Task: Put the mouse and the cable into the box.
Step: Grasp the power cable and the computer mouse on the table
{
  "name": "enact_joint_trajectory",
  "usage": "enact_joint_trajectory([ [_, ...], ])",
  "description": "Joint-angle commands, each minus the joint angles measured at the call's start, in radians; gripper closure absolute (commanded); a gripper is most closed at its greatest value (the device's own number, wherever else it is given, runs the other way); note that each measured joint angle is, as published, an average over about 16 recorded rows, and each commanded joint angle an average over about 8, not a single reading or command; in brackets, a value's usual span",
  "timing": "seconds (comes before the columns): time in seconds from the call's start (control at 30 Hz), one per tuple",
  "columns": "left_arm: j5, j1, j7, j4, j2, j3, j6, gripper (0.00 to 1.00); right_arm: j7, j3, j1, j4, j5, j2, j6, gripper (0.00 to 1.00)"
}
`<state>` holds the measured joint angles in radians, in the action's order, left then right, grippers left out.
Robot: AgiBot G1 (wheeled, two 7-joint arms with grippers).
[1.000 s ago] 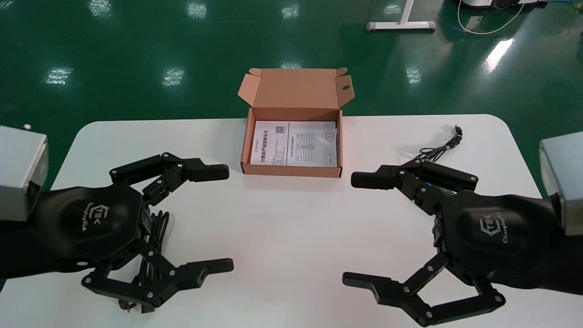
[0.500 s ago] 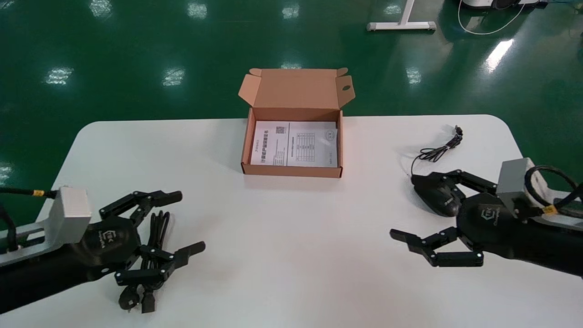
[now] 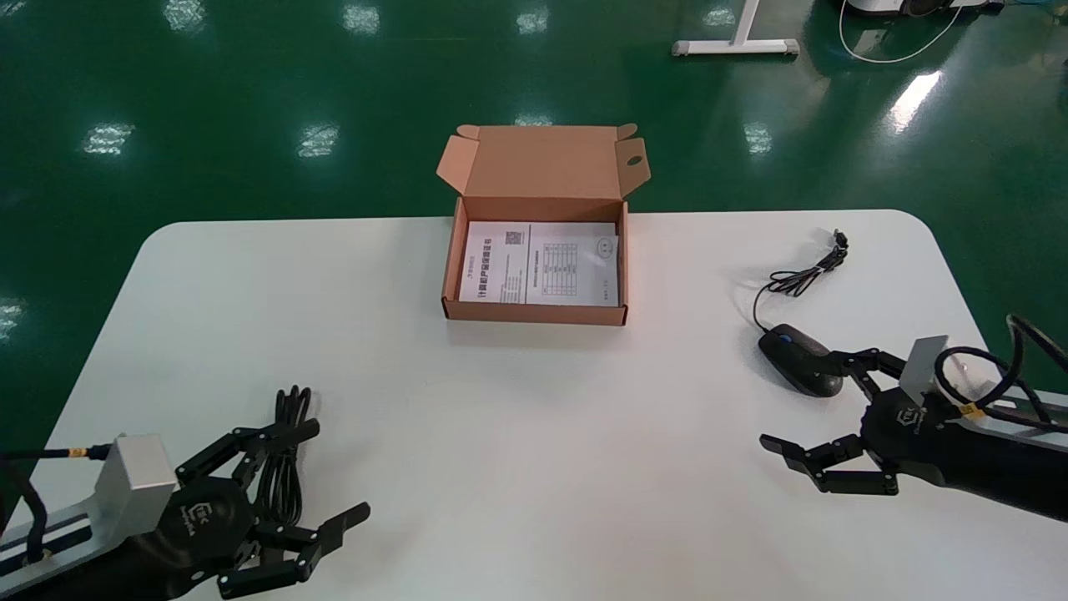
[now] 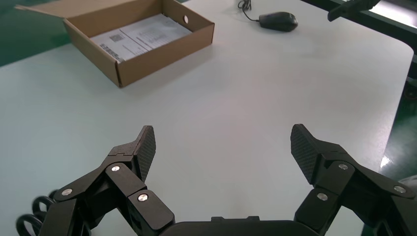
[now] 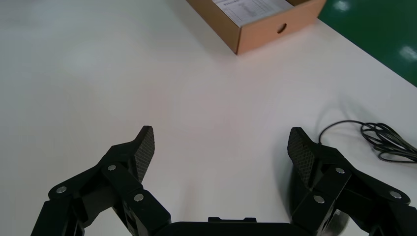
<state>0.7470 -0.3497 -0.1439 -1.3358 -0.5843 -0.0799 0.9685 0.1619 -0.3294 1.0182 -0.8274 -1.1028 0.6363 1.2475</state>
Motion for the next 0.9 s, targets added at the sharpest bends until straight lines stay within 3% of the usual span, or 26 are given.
enact_joint_trajectory([
  [0.03,-0.013,0.020,-0.006,0.000,0.001,0.009,0.007,0.00,0.012,-0.002,0.003,0.021,-0.009,0.004,0.001,0.00],
  [0.4,0.091,0.061,-0.090,0.008,-0.056,-0.006,-0.144,0.00,0.122,0.007,0.036,0.153,-0.040,0.056,-0.083,0.00],
  [0.9,0.066,0.194,-0.199,0.000,-0.104,0.115,-0.285,0.00,0.232,0.013,0.118,0.386,-0.045,0.129,-0.106,0.00],
])
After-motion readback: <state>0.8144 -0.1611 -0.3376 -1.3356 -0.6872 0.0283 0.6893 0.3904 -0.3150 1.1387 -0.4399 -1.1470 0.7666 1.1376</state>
